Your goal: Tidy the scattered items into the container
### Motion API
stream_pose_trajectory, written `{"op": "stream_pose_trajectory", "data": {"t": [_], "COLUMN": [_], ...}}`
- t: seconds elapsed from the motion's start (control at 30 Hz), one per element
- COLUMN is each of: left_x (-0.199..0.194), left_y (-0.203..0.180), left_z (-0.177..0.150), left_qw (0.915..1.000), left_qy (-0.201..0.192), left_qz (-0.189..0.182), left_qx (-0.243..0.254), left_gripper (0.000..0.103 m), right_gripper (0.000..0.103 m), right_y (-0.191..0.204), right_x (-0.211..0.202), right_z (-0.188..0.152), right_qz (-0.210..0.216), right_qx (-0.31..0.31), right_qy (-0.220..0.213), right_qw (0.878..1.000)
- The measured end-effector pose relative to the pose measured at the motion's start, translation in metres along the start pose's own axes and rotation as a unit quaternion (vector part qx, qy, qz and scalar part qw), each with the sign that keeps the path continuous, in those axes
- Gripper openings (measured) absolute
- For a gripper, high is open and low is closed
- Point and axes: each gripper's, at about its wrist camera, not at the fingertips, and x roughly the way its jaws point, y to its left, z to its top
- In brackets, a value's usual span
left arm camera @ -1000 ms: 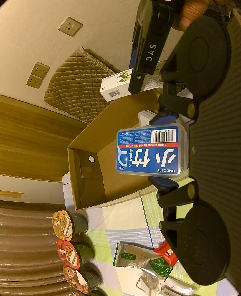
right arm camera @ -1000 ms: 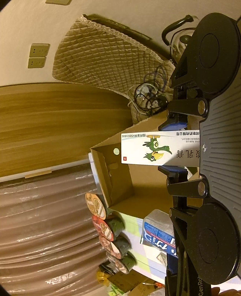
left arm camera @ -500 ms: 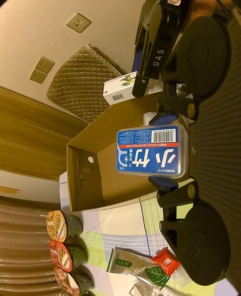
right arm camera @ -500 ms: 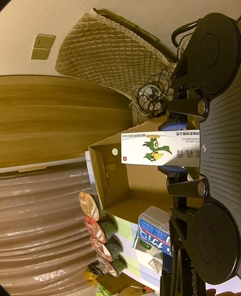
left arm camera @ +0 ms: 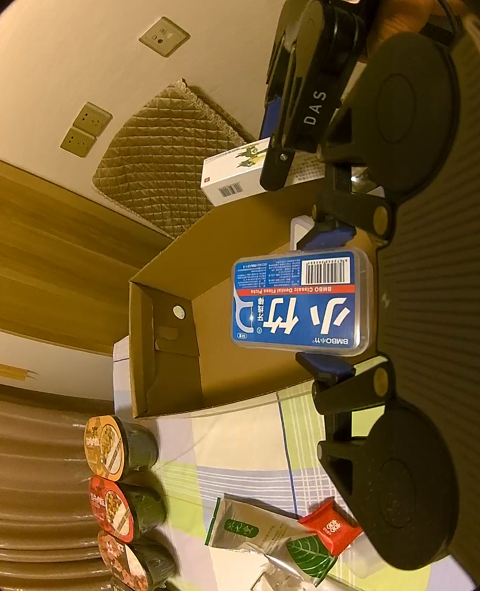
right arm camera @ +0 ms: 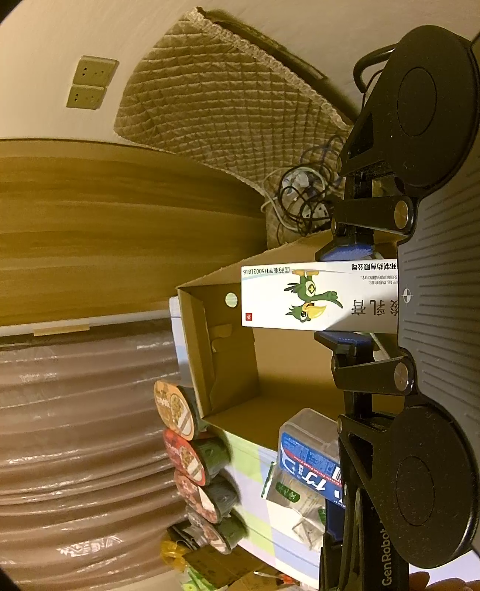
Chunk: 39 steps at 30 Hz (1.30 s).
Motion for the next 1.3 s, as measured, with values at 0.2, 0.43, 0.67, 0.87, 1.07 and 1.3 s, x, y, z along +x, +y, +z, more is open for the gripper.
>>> {"op": "stream_pose_trajectory", "data": {"t": [0.2, 0.43, 0.67, 0.87, 1.07, 1.3], "left_x": [0.006, 0.011, 0.012, 0.012, 0.007, 0.004], "left_y": [0.001, 0.001, -0.003, 0.002, 0.008, 0.014], "left_z": [0.000, 0.001, 0.002, 0.000, -0.001, -0.005], "left_qw": [1.0000, 1.0000, 0.9999, 0.9999, 0.9998, 0.9998], "left_qy": [0.004, 0.004, 0.001, 0.000, -0.002, 0.000], "left_qz": [0.000, 0.001, 0.013, 0.014, 0.019, 0.021], "left_qx": [-0.002, -0.002, 0.010, 0.006, 0.000, -0.004], "left_gripper": [0.052, 0.052, 0.059, 0.060, 0.060, 0.060], "right_gripper": [0.041, 0.041, 0.041, 0.041, 0.041, 0.041], "right_y": [0.000, 0.001, 0.001, 0.002, 0.004, 0.010], "right_x": [0.005, 0.009, 0.012, 0.012, 0.013, 0.015], "right_z": [0.002, 0.003, 0.004, 0.004, 0.004, 0.005], "right_qz": [0.000, -0.001, -0.002, -0.003, 0.000, 0.005], "right_qx": [-0.002, -0.001, -0.002, -0.003, -0.004, -0.009], "right_qy": [0.002, 0.004, 0.005, 0.005, 0.005, 0.004], "right_qw": [1.000, 1.000, 1.000, 1.000, 1.000, 1.000]}}
